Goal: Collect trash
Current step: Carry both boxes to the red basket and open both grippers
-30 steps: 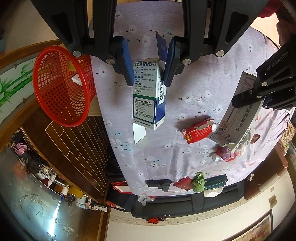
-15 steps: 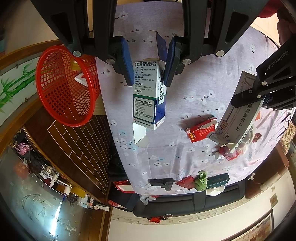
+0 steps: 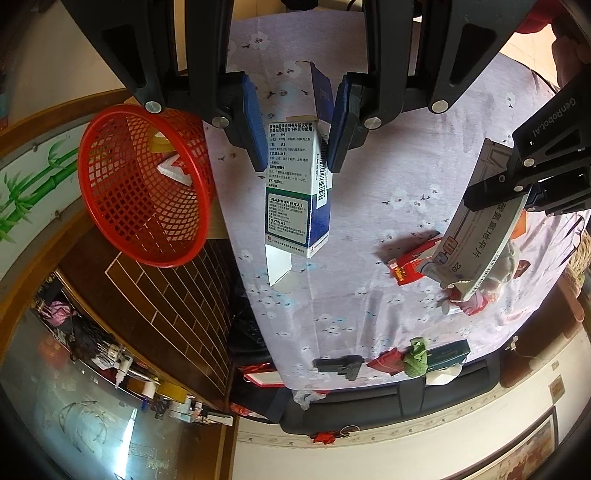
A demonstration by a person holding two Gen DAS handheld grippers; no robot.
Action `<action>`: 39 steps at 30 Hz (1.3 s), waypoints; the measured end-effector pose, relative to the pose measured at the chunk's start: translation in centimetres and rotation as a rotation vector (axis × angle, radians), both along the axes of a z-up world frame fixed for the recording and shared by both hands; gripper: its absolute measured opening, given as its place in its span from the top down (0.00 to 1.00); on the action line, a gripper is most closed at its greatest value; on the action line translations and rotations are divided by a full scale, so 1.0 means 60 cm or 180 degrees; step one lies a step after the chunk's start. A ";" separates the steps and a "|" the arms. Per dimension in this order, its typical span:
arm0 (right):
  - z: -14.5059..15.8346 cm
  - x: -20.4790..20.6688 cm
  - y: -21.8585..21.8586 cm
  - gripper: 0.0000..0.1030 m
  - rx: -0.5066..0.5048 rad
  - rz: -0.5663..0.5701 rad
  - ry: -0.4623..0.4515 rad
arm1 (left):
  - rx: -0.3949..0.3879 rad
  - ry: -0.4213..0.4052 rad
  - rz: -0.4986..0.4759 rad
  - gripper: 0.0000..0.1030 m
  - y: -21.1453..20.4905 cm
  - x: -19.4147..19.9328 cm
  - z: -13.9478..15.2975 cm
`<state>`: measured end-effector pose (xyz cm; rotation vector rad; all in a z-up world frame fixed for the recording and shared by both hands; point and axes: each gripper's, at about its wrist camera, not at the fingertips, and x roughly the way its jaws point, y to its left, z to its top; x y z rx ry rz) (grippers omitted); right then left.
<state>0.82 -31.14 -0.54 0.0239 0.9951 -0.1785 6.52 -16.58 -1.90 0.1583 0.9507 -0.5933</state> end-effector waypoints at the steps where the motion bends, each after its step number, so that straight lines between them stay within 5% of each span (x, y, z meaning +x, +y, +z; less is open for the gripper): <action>1: 0.000 -0.002 -0.003 0.66 0.0004 -0.0018 -0.0003 | 0.0003 0.0000 -0.0016 0.88 -0.004 -0.001 0.000; 22: 0.022 -0.050 -0.131 0.65 0.0330 -0.0657 -0.0143 | -0.0031 -0.0092 -0.0355 0.88 -0.108 0.001 0.032; 39: 0.056 -0.101 -0.320 0.65 0.0592 -0.1363 -0.0350 | -0.0062 -0.0038 -0.1067 0.88 -0.347 -0.023 0.050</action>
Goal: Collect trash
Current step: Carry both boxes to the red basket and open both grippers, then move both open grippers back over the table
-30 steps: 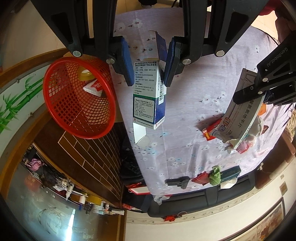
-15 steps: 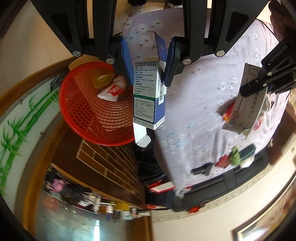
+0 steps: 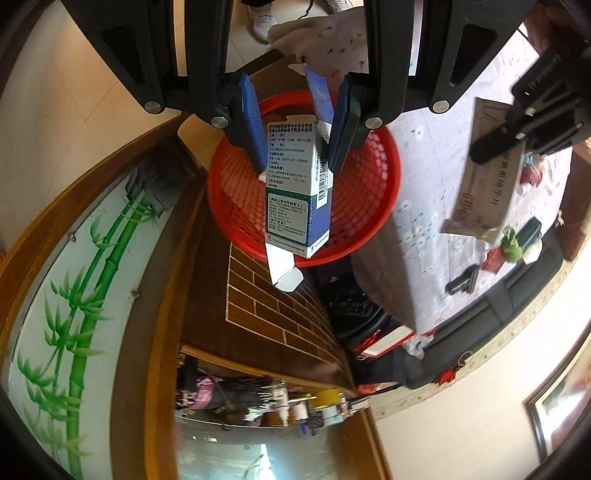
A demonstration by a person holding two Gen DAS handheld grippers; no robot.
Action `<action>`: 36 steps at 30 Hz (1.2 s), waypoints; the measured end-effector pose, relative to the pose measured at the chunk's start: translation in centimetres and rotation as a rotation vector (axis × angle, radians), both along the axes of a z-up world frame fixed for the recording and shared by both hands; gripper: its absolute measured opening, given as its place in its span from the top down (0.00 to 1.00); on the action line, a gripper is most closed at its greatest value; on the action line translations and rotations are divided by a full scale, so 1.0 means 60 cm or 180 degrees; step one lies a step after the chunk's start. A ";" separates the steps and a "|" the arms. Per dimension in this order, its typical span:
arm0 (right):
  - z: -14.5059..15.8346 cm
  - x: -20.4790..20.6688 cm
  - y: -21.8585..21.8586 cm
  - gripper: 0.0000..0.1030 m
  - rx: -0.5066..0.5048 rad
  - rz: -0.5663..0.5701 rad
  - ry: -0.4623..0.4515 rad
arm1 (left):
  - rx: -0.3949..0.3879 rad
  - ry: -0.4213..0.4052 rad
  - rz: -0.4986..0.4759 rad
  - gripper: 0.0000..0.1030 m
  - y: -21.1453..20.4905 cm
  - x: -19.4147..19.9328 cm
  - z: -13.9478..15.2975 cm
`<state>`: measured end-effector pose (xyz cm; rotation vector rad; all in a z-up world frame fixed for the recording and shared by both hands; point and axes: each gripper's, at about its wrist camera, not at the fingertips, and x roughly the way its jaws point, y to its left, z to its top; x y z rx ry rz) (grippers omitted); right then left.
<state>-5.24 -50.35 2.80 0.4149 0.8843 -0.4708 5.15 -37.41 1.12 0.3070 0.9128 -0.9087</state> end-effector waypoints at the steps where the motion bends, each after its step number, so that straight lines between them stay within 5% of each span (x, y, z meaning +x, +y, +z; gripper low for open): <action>1: 0.000 -0.002 -0.010 0.64 0.0036 -0.0017 -0.0012 | 0.0000 0.0011 -0.0023 0.88 -0.011 -0.001 -0.001; 11: -0.016 0.028 -0.081 0.65 0.0200 -0.0037 -0.0021 | 0.0080 0.0212 -0.0038 0.85 -0.096 0.031 -0.015; 14: -0.011 0.027 -0.097 0.65 0.0293 -0.0104 -0.0104 | 0.0070 0.0175 0.0007 0.48 -0.085 0.029 -0.013; 15: -0.005 0.024 -0.097 0.65 0.0225 -0.0102 -0.0110 | 0.0057 0.0135 0.0025 0.45 -0.080 0.027 -0.011; 26: 0.003 0.021 -0.060 0.65 0.0212 -0.0053 -0.0080 | 0.0083 0.0102 0.0193 0.44 0.008 0.016 -0.009; 30: 0.000 0.037 -0.025 0.49 0.0200 0.0063 -0.0038 | 0.0091 0.0064 0.0308 0.44 0.055 0.020 -0.008; 36: -0.013 0.071 0.041 0.49 0.0214 0.0296 0.0080 | 0.0047 0.0117 0.0571 0.44 0.144 0.037 -0.009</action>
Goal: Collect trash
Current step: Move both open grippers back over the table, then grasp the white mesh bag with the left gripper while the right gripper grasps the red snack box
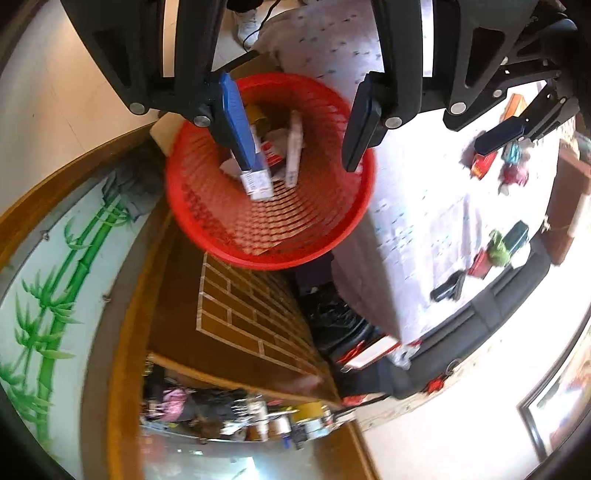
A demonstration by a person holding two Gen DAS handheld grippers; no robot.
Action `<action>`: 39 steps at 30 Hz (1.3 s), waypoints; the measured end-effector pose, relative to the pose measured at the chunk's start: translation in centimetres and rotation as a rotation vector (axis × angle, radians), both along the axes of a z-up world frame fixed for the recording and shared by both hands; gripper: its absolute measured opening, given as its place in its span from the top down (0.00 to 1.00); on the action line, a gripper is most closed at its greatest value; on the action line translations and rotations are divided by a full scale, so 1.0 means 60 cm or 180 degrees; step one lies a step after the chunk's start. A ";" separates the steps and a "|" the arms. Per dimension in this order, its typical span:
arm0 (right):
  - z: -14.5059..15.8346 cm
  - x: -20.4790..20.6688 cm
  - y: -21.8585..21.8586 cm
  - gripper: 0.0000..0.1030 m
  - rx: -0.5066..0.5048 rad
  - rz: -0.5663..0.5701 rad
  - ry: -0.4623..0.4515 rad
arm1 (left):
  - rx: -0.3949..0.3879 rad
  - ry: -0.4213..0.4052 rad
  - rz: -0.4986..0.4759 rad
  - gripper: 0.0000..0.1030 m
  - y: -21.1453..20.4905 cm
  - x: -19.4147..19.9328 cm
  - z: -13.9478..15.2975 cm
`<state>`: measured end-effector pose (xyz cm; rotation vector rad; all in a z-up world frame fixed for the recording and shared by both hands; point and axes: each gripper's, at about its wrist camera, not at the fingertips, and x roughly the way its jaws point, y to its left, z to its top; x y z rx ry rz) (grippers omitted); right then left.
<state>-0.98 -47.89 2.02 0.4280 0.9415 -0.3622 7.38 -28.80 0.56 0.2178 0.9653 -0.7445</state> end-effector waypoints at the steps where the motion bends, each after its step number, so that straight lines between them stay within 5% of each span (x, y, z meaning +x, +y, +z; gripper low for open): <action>1: -0.001 0.005 0.011 0.48 -0.0011 0.0049 0.0019 | -0.0009 0.0004 0.0053 0.44 0.016 0.003 -0.001; 9: -0.015 0.041 0.108 0.45 -0.0071 0.0447 0.0161 | -0.0028 0.0102 0.0706 0.44 0.186 0.035 -0.021; 15: -0.021 0.058 0.168 0.39 -0.0079 0.0674 0.0211 | 0.0118 -0.0125 0.1426 0.38 0.339 0.073 -0.026; 20: -0.020 0.065 0.201 0.39 -0.0113 0.0778 0.0248 | 0.0006 0.0127 0.1895 0.35 0.435 0.132 -0.043; 32: -0.011 0.065 0.225 0.38 -0.0189 0.0685 0.0272 | 0.0164 0.0450 0.1851 0.35 0.437 0.221 -0.122; 35: -0.010 0.064 0.226 0.38 -0.0159 0.0669 0.0266 | 0.0109 0.0507 0.1824 0.56 0.442 0.233 -0.134; 39: -0.012 0.070 0.239 0.38 -0.0099 0.0728 0.0269 | 0.0096 0.0445 0.1802 0.70 0.449 0.232 -0.135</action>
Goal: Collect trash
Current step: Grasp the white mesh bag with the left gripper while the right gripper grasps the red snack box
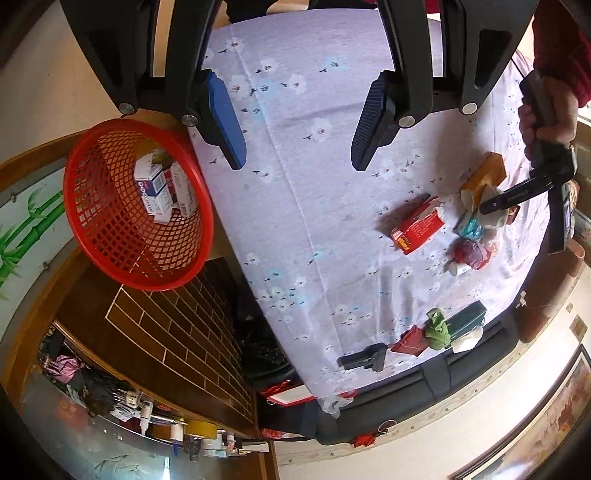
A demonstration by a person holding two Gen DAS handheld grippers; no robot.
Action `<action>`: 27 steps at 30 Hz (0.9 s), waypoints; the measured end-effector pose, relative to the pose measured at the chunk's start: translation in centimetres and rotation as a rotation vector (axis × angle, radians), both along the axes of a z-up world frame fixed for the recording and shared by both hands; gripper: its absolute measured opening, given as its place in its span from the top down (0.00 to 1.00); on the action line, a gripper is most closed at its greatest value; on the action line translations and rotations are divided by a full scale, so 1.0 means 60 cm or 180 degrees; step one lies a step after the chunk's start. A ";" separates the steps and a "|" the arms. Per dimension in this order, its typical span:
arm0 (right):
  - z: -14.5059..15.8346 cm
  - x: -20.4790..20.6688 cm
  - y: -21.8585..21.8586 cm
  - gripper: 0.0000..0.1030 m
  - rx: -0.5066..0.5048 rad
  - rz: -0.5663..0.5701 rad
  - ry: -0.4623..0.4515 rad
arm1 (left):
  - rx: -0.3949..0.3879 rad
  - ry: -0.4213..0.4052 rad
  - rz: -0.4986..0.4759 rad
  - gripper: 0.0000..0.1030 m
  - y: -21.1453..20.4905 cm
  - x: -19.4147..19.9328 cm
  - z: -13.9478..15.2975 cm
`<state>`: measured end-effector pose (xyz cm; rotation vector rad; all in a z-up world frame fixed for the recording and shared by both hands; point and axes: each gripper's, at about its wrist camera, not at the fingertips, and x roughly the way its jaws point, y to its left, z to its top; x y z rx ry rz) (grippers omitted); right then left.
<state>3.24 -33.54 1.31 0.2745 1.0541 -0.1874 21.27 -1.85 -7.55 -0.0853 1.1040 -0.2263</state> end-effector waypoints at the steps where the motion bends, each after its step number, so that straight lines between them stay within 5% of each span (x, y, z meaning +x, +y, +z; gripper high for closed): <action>1: -0.001 0.005 0.005 0.38 0.0045 0.0027 0.0005 | -0.0013 -0.0006 -0.0009 0.71 0.003 -0.003 0.002; 8: -0.021 0.064 0.054 0.38 0.0486 0.0231 0.0096 | -0.0096 -0.0304 -0.0090 0.72 0.028 -0.060 0.056; 22: -0.149 0.246 0.115 0.40 0.1120 -0.0012 0.0423 | 0.0012 -0.0331 -0.0332 0.72 0.064 -0.147 0.078; 25: -0.177 0.270 0.124 0.52 0.1152 -0.0090 0.0547 | 0.0051 -0.0342 -0.0349 0.72 0.066 -0.154 0.078; 27: -0.189 0.278 0.132 0.77 0.1165 -0.0091 0.0609 | 0.0077 -0.0352 -0.0372 0.72 0.066 -0.157 0.077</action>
